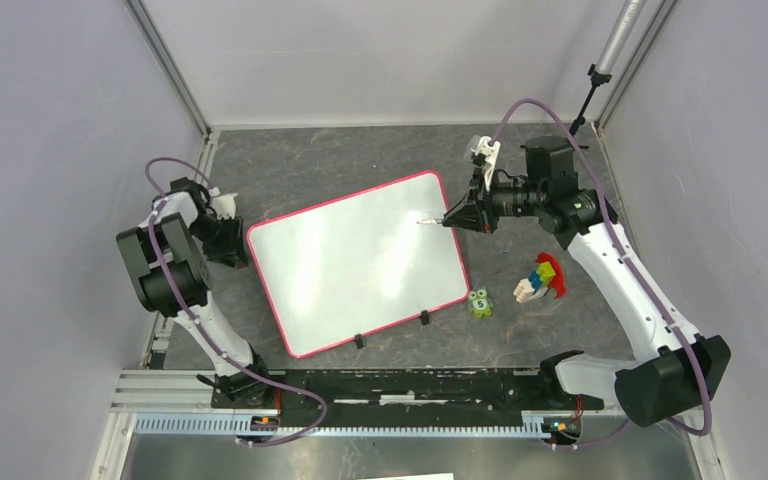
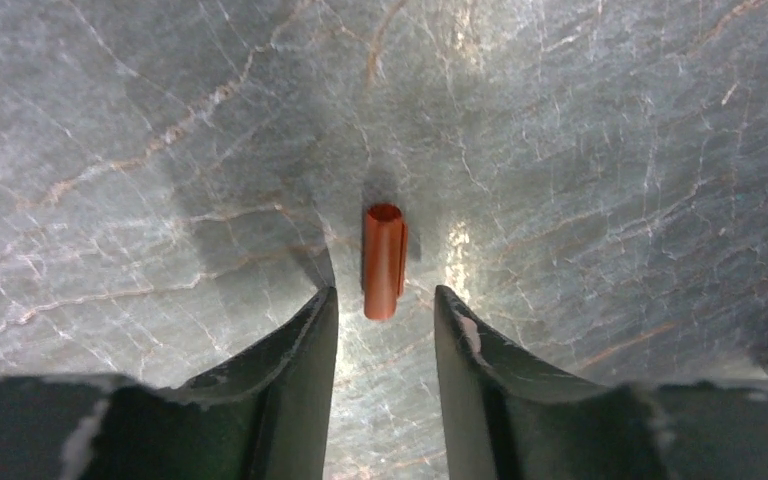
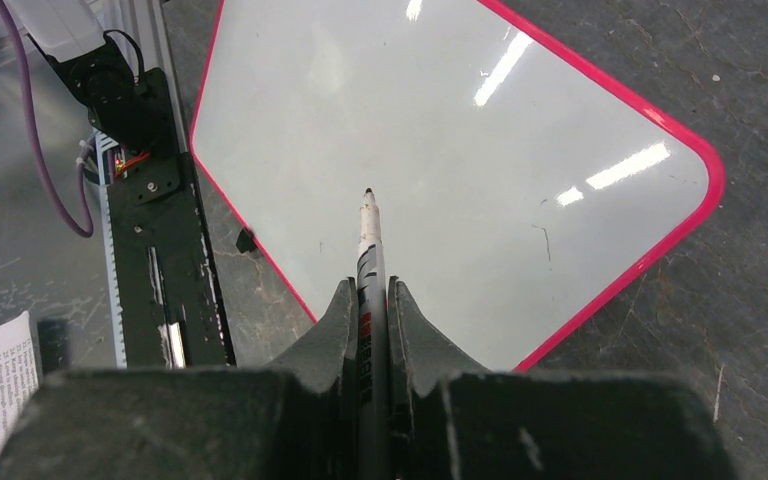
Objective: Write a sentence on the whiteboard
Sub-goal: Place the pen cap at the center of the board, then write a sentence on the whiteboard.
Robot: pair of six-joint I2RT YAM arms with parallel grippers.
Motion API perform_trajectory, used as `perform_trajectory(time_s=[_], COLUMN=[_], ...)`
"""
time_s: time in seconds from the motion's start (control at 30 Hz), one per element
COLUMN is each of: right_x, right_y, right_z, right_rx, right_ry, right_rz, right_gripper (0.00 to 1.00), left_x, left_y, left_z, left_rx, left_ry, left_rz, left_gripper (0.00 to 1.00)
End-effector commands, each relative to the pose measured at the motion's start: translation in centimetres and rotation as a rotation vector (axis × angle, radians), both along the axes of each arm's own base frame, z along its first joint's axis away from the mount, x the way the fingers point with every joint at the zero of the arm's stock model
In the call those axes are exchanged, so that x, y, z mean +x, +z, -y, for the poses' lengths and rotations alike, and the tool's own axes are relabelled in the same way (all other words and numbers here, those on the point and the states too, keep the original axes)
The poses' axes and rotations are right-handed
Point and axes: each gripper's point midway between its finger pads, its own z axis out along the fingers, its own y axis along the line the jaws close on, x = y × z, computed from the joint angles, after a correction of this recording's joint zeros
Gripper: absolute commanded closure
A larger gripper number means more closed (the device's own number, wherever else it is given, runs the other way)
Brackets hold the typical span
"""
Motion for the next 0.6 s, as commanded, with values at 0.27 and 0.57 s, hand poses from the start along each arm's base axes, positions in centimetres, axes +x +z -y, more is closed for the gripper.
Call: perform_trajectory(time_s=[0.27, 0.57], right_x=[-0.1, 0.5], right_y=[2.5, 4.0], right_z=[-0.5, -3.6], right_rx=[-0.029, -0.039], right_ry=[0.030, 0.040], right_rz=[0.146, 0.183], right_gripper=[1.00, 1.00], left_x=[3.0, 1.6], left_y=[16.0, 24.5], left_z=[1.7, 7.6], left_rx=[-0.037, -0.284], left_ry=[-0.053, -0.140], left_rz=[0.330, 0.521], left_gripper=[0.25, 0.17])
